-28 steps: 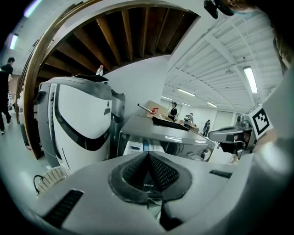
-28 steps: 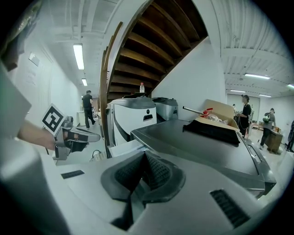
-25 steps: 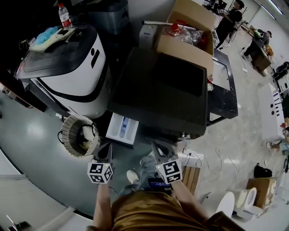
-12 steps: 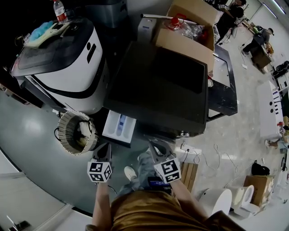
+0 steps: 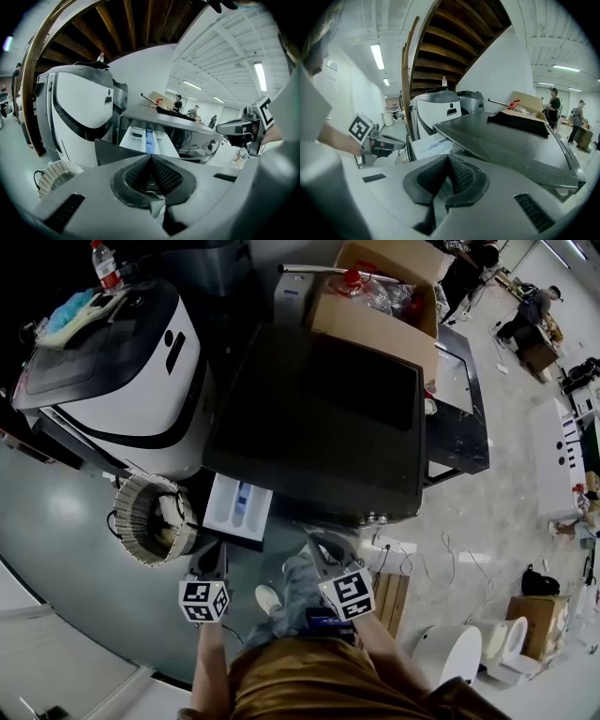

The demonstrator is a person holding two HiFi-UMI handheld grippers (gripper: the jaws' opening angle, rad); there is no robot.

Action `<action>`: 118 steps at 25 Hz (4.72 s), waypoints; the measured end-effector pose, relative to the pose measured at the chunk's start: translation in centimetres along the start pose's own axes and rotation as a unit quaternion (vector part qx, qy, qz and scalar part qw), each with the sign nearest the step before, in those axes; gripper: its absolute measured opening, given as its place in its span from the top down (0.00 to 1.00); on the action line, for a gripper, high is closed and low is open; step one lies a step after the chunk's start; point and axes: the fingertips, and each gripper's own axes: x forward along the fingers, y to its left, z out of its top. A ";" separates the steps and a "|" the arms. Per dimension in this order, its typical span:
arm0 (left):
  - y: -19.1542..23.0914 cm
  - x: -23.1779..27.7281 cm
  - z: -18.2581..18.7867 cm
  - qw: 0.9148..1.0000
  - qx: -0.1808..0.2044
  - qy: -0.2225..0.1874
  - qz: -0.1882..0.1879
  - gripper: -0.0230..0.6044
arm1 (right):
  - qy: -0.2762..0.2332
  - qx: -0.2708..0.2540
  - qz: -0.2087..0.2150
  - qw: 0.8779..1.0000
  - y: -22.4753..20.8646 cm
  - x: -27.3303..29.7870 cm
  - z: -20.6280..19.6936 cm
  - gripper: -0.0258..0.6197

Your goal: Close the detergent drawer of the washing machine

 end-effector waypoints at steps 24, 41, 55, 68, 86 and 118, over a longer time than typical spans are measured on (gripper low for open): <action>0.3 1.3 1.0 1.000 -0.008 0.003 0.000 0.92 | 0.004 0.010 -0.006 1.000 -0.8 0.7 0.0 0.94; 0.2 2.5 1.9 1.000 -0.015 0.004 0.002 0.92 | 0.006 0.019 -0.019 1.000 -2.4 0.5 -0.1 0.94; 0.3 4.3 3.0 1.000 -0.030 -0.002 0.007 0.92 | 0.008 0.025 -0.035 0.999 -4.7 -0.3 -0.3 0.94; 0.6 5.9 3.9 0.999 -0.033 -0.007 0.008 0.92 | 0.012 0.026 -0.039 0.999 -5.9 -0.1 -0.5 0.94; 0.9 9.1 5.9 0.999 -0.031 -0.015 -0.002 0.92 | 0.025 0.025 -0.035 0.999 -7.0 1.2 -0.7 0.94; 0.7 11.2 8.6 0.999 -0.025 -0.030 0.005 0.92 | 0.012 0.001 -0.008 1.000 -6.4 3.6 1.7 0.94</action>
